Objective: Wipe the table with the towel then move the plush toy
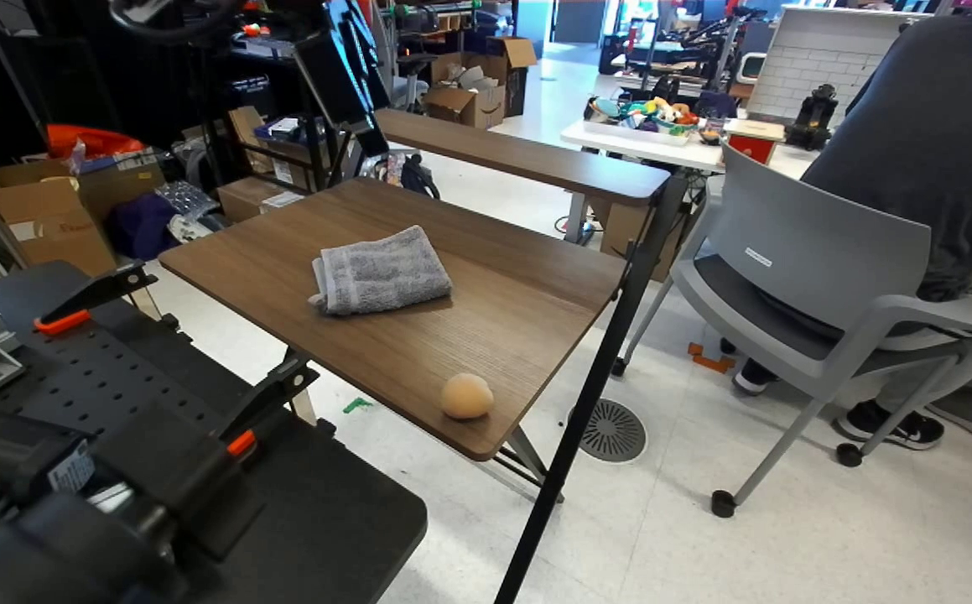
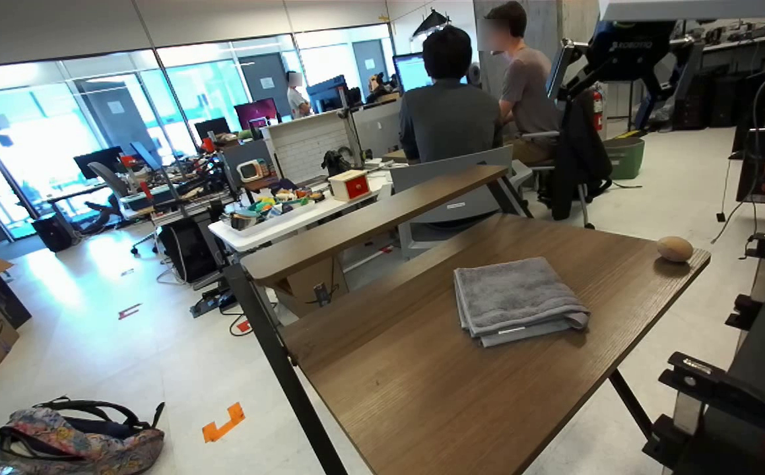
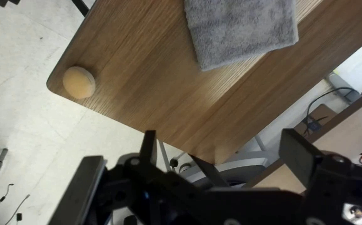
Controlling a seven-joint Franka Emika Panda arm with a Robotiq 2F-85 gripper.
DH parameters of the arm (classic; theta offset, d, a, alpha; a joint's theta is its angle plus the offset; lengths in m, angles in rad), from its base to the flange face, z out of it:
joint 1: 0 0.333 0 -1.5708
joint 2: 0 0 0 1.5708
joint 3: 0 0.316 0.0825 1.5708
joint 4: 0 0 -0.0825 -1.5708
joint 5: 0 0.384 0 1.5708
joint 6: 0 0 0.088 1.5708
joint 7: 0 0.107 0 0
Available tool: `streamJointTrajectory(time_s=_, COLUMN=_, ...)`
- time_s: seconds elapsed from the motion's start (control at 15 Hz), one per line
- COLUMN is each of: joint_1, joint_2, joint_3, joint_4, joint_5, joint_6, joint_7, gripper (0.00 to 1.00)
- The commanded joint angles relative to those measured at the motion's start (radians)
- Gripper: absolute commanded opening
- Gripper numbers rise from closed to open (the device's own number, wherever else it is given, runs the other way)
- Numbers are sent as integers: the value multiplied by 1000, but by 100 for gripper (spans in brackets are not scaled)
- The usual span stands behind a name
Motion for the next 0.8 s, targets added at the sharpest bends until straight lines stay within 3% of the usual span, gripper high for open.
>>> streamJointTrajectory(time_s=0.0, joint_1=61, joint_2=129, joint_3=-25, joint_4=164, joint_5=-239, joint_6=-219, joint_7=274, gripper=100)
streamJointTrajectory(time_s=0.07, joint_1=80, joint_2=192, joint_3=-4, joint_4=200, joint_5=-261, joint_6=-290, joint_7=309, gripper=100)
streamJointTrajectory(time_s=0.13, joint_1=35, joint_2=75, joint_3=-10, joint_4=105, joint_5=-195, joint_6=-189, joint_7=216, gripper=100)
streamJointTrajectory(time_s=0.33, joint_1=83, joint_2=175, joint_3=-5, joint_4=168, joint_5=-229, joint_6=-261, joint_7=286, gripper=100)
streamJointTrajectory(time_s=0.4, joint_1=35, joint_2=178, joint_3=38, joint_4=141, joint_5=-114, joint_6=-221, joint_7=138, gripper=100)
streamJointTrajectory(time_s=0.73, joint_1=-257, joint_2=213, joint_3=363, joint_4=68, joint_5=166, joint_6=-239, joint_7=-259, gripper=100)
